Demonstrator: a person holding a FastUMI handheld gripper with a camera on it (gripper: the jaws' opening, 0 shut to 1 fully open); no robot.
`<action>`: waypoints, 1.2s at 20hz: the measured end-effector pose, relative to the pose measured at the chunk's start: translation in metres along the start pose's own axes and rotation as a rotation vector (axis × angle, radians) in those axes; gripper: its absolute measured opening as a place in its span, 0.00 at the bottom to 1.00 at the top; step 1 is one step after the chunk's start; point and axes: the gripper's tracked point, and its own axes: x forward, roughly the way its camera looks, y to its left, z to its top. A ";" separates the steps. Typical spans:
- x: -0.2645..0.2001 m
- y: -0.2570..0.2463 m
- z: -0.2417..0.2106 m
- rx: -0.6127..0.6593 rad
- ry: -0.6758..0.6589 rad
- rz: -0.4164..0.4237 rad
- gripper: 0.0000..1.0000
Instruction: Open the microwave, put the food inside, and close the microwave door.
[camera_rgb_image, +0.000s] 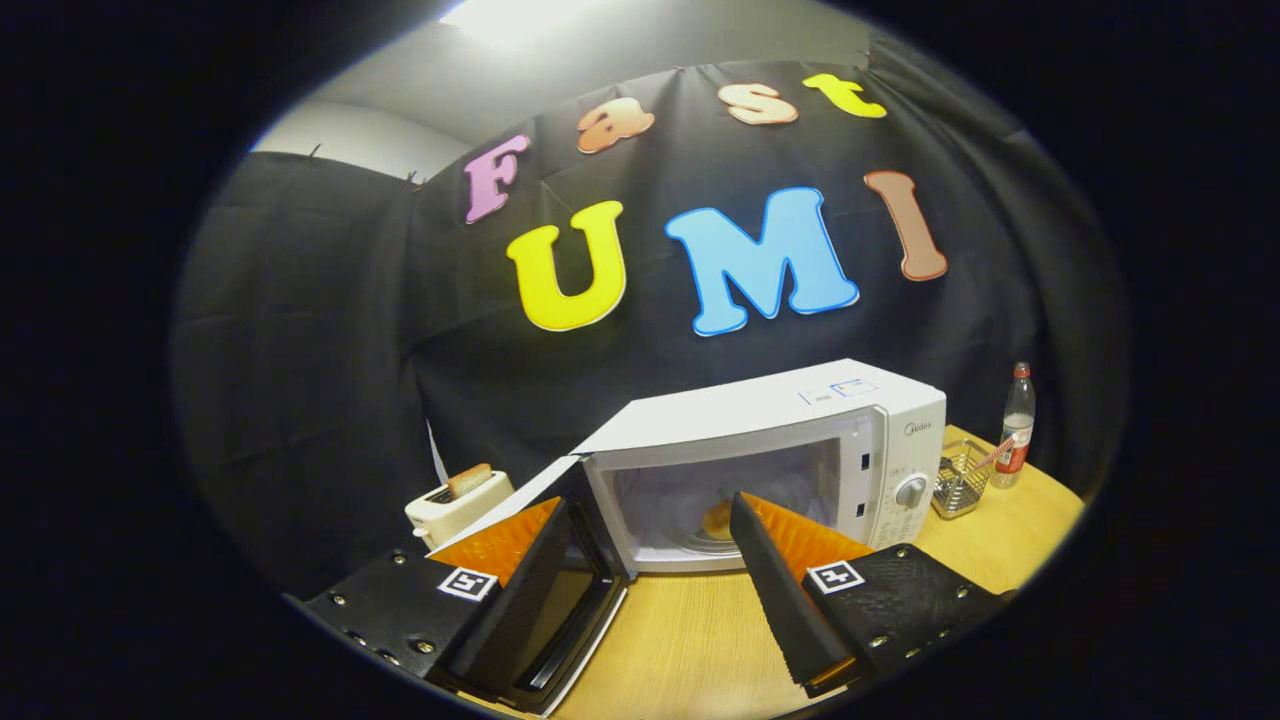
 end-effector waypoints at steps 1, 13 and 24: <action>-0.008 0.011 0.002 -0.021 -0.009 0.020 0.97; -0.084 0.176 0.005 -0.126 -0.040 0.351 0.97; -0.097 0.267 -0.094 -0.158 0.141 0.554 0.86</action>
